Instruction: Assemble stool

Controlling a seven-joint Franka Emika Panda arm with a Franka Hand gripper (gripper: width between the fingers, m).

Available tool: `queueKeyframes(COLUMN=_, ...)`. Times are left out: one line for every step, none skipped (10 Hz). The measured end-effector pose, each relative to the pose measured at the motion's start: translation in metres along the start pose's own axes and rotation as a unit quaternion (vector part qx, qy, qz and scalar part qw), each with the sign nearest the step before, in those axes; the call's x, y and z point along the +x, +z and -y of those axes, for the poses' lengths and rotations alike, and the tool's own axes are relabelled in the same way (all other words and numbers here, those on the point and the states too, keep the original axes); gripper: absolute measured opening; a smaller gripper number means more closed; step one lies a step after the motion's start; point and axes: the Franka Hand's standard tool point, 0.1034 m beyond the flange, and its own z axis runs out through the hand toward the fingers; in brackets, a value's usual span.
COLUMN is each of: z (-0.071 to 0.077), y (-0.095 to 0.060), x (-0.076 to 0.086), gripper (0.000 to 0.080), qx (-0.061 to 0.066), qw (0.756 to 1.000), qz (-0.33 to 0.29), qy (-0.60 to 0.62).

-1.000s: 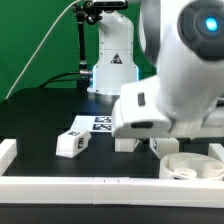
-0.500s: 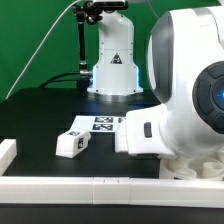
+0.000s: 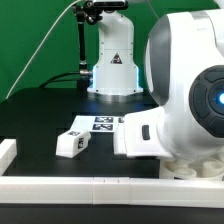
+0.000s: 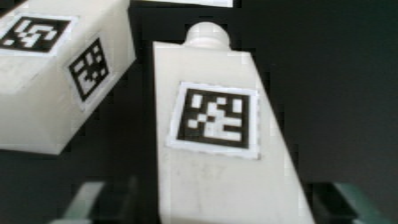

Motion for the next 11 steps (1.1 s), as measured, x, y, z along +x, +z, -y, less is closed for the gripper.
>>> queueKeyframes(z=0.000, y=0.000, x=0.000, gripper=0.0385, qx=0.000, qw=1.000, qz=0.000, qy=0.000)
queueKeyframes(z=0.000, y=0.000, x=0.000, gripper=0.0325, qx=0.000, qw=1.000, qz=0.000, qy=0.000)
queueKeyframes(z=0.000, y=-0.001, x=0.000, gripper=0.0325, qx=0.001, qw=1.000, qz=-0.001, qy=0.000)
queueKeyframes(z=0.000, y=-0.004, x=0.000, gripper=0.0325, qx=0.001, qw=1.000, qz=-0.004, qy=-0.001)
queueKeyframes(z=0.000, y=-0.008, x=-0.003, gripper=0.0325, qx=0.001, qw=1.000, qz=-0.004, qy=-0.001)
queueKeyframes(z=0.001, y=-0.018, x=-0.011, gripper=0.0325, qx=0.000, qw=1.000, qz=-0.005, qy=-0.003)
queueKeyframes(z=0.002, y=-0.032, x=-0.022, gripper=0.0325, qx=-0.001, qw=1.000, qz=-0.010, qy=-0.004)
queueKeyframes(z=0.003, y=-0.043, x=-0.029, gripper=0.0325, qx=-0.001, qw=1.000, qz=-0.020, qy=-0.005)
queueKeyframes(z=0.003, y=-0.043, x=-0.026, gripper=0.0325, qx=-0.001, qw=1.000, qz=-0.026, qy=-0.005)
queueKeyframes(z=0.003, y=-0.044, x=-0.022, gripper=0.0325, qx=0.000, qw=0.999, qz=-0.036, qy=-0.005)
queueKeyframes(z=0.004, y=-0.048, x=-0.019, gripper=0.0327, qx=0.000, qw=0.999, qz=-0.051, qy=-0.005)
